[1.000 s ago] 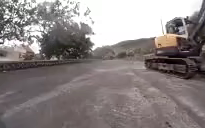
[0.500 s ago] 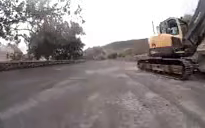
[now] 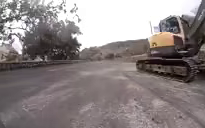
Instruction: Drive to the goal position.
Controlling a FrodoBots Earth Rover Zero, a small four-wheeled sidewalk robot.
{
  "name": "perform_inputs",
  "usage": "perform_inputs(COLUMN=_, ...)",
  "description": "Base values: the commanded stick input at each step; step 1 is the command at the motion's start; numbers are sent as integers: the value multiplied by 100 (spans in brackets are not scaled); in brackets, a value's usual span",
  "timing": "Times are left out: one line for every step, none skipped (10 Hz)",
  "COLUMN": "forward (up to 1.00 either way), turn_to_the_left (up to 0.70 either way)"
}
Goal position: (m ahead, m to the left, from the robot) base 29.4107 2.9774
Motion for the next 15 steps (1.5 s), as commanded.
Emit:
perform_inputs(forward=70, turn_to_the_left=0)
perform_inputs(forward=70, turn_to_the_left=0)
perform_inputs(forward=70, turn_to_the_left=0)
perform_inputs(forward=70, turn_to_the_left=0)
perform_inputs(forward=70, turn_to_the_left=0)
perform_inputs(forward=70, turn_to_the_left=0)
perform_inputs(forward=70, turn_to_the_left=0)
perform_inputs(forward=70, turn_to_the_left=0)
perform_inputs(forward=70, turn_to_the_left=0)
perform_inputs(forward=70, turn_to_the_left=27)
perform_inputs(forward=70, turn_to_the_left=27)
perform_inputs(forward=70, turn_to_the_left=27)
perform_inputs(forward=70, turn_to_the_left=27)
perform_inputs(forward=70, turn_to_the_left=27)
perform_inputs(forward=70, turn_to_the_left=17)
